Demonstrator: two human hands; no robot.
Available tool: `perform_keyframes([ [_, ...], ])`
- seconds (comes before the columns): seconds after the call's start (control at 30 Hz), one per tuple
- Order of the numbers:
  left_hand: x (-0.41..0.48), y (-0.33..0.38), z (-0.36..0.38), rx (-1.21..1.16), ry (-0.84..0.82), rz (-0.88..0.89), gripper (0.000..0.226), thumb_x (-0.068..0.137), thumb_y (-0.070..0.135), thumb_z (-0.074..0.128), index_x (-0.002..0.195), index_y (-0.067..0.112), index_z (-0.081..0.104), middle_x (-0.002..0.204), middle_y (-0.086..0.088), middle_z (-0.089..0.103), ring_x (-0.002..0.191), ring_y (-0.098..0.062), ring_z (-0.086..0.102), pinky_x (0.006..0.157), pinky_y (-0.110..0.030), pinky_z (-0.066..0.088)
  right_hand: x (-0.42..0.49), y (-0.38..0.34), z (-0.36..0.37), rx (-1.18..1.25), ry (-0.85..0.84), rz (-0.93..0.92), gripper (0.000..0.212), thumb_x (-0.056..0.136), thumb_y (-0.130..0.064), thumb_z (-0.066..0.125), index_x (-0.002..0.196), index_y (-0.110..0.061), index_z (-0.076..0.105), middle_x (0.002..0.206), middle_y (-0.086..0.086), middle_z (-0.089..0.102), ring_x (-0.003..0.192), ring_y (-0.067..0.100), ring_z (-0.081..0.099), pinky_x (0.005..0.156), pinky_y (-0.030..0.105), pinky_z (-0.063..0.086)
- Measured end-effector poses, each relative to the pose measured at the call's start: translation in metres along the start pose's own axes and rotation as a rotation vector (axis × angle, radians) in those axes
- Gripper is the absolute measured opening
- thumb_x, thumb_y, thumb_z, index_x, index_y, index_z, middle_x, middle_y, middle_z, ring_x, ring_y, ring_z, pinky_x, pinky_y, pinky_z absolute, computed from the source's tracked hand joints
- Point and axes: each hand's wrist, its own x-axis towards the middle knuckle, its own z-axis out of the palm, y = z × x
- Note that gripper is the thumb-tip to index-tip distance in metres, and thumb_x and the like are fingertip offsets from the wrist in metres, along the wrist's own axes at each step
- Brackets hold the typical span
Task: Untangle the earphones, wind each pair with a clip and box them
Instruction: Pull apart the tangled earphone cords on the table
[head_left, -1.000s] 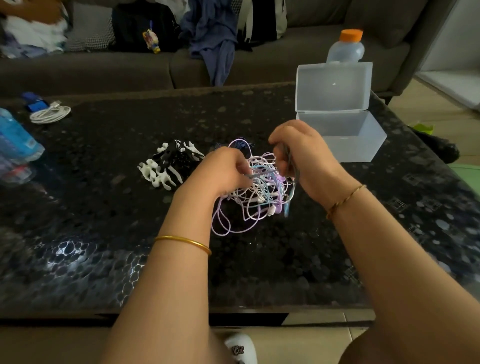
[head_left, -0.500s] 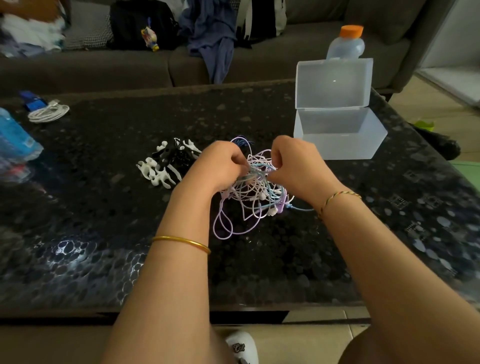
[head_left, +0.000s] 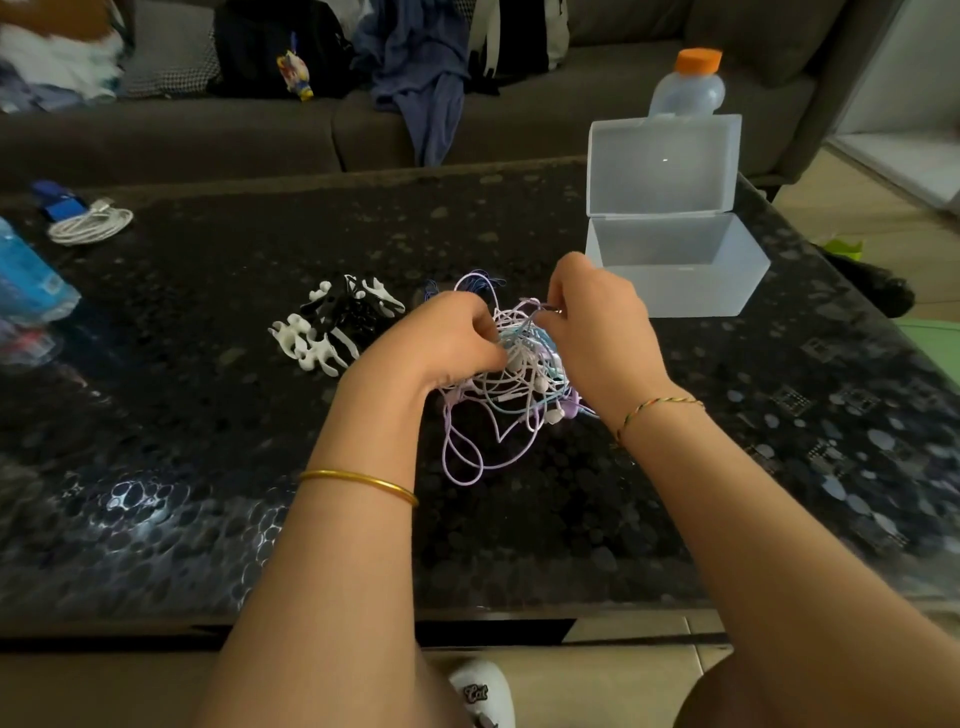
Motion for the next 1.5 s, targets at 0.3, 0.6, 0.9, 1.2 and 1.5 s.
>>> perform_keyframes([
  [0.3, -0.001, -0.003, -0.004, -0.245, 0.054, -0.086, 0.008, 0.087, 0.014, 0.064, 0.079, 0.016, 0.063, 0.086, -0.003, 0.063, 0.076, -0.015, 0.057, 0.067, -0.031, 0.049, 0.006, 0.018, -0.017, 0.06, -0.261, 0.025, 0.021, 0.079, -0.015, 0.072, 0.08, -0.012, 0.051, 0.073, -0.001, 0.051, 0.065, 0.014, 0.045, 0.056, 0.024, 0.04],
  [0.6, -0.001, -0.001, -0.002, -0.384, 0.154, -0.152, 0.005, 0.083, 0.017, 0.059, 0.078, 0.015, 0.058, 0.077, -0.003, 0.055, 0.072, -0.018, 0.049, 0.068, -0.033, 0.041, 0.007, 0.019, -0.016, 0.097, -0.168, 0.046, 0.013, 0.085, -0.011, 0.064, 0.094, -0.007, 0.057, 0.083, 0.003, 0.056, 0.074, 0.019, 0.053, 0.069, 0.034, 0.049],
  [0.9, -0.001, -0.003, 0.001, -0.352, 0.176, -0.078, 0.015, 0.087, 0.02, 0.067, 0.077, 0.02, 0.056, 0.075, 0.003, 0.056, 0.068, -0.011, 0.051, 0.063, -0.028, 0.04, 0.007, 0.011, -0.026, 0.425, 0.017, 0.101, 0.015, 0.087, -0.013, 0.053, 0.097, -0.014, 0.065, 0.089, -0.001, 0.064, 0.08, 0.015, 0.058, 0.077, 0.038, 0.051],
  [1.2, -0.005, 0.002, -0.001, -0.309, 0.146, -0.017, 0.008, 0.09, 0.022, 0.063, 0.082, 0.019, 0.064, 0.076, 0.003, 0.059, 0.069, -0.009, 0.053, 0.064, -0.026, 0.042, 0.005, 0.008, -0.002, 0.111, -0.015, -0.108, 0.015, 0.09, -0.028, 0.058, 0.085, -0.016, 0.065, 0.084, -0.002, 0.065, 0.079, 0.018, 0.059, 0.071, 0.037, 0.053],
  [1.5, -0.002, 0.0, 0.002, -0.097, 0.019, -0.034, 0.009, 0.079, 0.02, 0.07, 0.082, 0.015, 0.064, 0.081, -0.001, 0.062, 0.073, -0.016, 0.056, 0.071, -0.034, 0.048, 0.005, 0.009, -0.002, 0.606, -0.028, 0.188, 0.013, 0.092, -0.015, 0.058, 0.091, -0.006, 0.066, 0.072, -0.002, 0.056, 0.063, 0.007, 0.049, 0.063, 0.025, 0.047],
])
